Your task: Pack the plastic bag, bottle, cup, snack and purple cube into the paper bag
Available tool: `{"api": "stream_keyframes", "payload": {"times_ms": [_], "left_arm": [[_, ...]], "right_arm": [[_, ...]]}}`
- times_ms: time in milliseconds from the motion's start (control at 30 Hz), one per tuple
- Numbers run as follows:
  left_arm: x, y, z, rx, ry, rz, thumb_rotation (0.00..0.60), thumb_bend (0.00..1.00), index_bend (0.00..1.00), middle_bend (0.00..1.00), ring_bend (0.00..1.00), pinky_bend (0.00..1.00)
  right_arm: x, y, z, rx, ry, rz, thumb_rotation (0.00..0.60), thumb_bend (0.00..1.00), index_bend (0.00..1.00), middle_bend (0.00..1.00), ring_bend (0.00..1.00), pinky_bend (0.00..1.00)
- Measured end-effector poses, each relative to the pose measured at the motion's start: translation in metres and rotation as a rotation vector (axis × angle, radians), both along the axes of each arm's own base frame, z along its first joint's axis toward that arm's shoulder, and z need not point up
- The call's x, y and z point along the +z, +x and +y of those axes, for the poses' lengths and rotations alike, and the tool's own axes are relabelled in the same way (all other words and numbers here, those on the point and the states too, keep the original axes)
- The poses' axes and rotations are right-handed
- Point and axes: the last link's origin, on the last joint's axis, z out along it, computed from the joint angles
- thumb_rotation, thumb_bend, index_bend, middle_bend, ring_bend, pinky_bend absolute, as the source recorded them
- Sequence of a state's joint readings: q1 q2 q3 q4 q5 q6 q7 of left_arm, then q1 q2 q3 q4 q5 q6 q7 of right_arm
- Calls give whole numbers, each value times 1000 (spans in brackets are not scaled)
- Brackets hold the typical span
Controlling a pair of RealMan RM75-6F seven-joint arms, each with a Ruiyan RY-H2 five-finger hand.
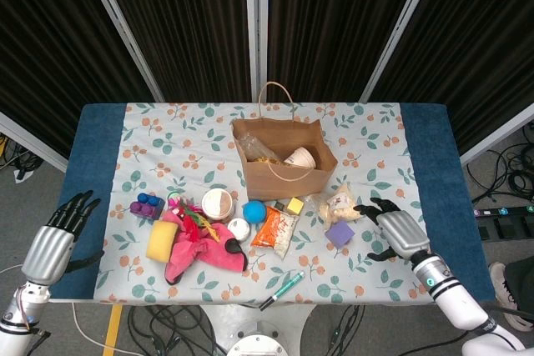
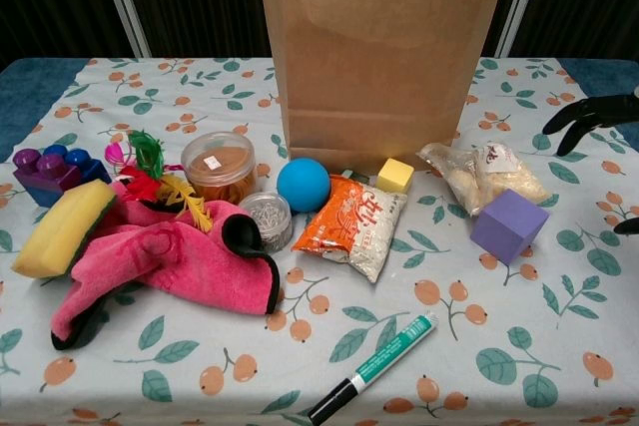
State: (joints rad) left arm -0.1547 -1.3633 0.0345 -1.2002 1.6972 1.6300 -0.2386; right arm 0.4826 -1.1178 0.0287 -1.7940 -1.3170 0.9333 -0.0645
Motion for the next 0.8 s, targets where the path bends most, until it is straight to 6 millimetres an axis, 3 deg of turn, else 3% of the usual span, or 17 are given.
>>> {"api": "stream_keyframes", "payload": {"times_ms": [533,800], "left_arm": [[3,-5,-1,9,8,-4,600,0,87,76,62,184],[3,-6,-1,11,9,-7,600,0,87,76,63,184]], "right_arm": [[-48,8,-11,-17,93,11,600,0,135,200,23,94],[-56,8,-7,-13,117,21,600,0,134,210,34,93]]}}
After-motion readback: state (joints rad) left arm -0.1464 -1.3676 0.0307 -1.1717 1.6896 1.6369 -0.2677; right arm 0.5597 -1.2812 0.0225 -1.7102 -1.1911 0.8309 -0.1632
